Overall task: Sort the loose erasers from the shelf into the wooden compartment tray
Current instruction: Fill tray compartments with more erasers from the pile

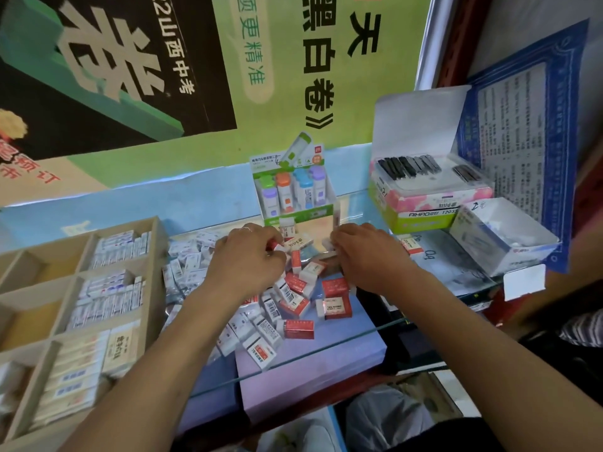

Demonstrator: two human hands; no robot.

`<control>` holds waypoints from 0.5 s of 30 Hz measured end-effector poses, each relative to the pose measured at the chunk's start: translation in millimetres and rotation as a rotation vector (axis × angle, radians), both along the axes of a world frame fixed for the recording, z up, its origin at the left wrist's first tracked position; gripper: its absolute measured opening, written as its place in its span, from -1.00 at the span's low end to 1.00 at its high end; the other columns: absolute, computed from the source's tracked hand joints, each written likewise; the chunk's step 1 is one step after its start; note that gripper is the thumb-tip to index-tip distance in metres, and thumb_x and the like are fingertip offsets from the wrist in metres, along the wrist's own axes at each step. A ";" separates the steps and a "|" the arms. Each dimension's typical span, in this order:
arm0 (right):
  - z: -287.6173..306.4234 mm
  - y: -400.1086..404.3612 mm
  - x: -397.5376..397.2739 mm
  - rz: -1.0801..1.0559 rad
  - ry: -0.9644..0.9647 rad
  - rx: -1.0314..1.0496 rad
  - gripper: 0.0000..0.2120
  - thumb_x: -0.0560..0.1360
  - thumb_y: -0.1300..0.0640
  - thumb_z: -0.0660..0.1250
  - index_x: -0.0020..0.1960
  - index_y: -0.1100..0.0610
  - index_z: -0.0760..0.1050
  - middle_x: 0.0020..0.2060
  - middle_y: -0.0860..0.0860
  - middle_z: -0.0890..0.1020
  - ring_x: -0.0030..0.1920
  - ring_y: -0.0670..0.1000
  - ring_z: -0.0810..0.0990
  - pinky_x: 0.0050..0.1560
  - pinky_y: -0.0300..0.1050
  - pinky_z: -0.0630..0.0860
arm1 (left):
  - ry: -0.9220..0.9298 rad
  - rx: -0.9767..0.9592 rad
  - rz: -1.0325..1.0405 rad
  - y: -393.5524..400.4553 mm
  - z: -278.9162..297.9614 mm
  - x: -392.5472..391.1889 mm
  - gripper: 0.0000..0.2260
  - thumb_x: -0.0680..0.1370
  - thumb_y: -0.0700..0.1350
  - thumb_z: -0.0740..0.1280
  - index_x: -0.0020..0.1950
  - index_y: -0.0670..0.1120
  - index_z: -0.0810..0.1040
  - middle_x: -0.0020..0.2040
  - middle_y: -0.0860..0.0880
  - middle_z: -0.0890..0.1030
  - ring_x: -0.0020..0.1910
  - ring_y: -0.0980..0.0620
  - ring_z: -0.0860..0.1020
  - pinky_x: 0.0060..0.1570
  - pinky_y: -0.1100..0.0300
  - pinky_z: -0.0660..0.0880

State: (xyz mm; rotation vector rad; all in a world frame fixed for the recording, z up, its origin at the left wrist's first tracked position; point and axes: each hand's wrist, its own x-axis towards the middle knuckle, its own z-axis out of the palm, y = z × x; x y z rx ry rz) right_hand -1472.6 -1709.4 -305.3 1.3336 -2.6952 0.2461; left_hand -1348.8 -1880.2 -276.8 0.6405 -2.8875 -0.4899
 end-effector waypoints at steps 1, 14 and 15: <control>-0.5 2.3 -0.3 -0.013 0.011 -0.002 -0.76 0.57 0.07 0.17 0.17 0.12 0.46 0.17 0.03 0.52 0.14 0.14 0.45 0.05 -0.01 0.37 | -0.027 0.003 -0.004 1.6 3.0 -2.2 -0.49 0.38 0.07 0.18 0.34 0.10 0.46 0.28 -0.02 0.51 0.29 -0.09 0.43 0.28 -0.01 0.35; 10.0 -34.1 1.0 0.156 -0.278 -0.146 -0.57 0.51 0.09 0.29 0.38 0.01 0.42 0.24 0.08 0.54 0.23 0.13 0.49 0.18 0.08 0.47 | 0.037 0.196 -0.132 2.2 6.0 -7.4 -0.66 0.42 -0.12 0.35 0.16 0.15 0.60 0.06 0.11 0.62 0.00 0.05 0.55 0.03 0.19 0.47; 6.7 -34.3 2.5 0.149 -0.249 -0.126 -0.59 0.53 0.07 0.27 0.38 0.00 0.42 0.21 0.08 0.57 0.20 0.14 0.51 0.15 0.07 0.48 | 0.057 0.204 -0.124 2.6 5.8 -6.7 -0.67 0.43 -0.15 0.36 0.15 0.16 0.59 0.02 0.12 0.61 -0.01 0.06 0.54 0.02 0.19 0.47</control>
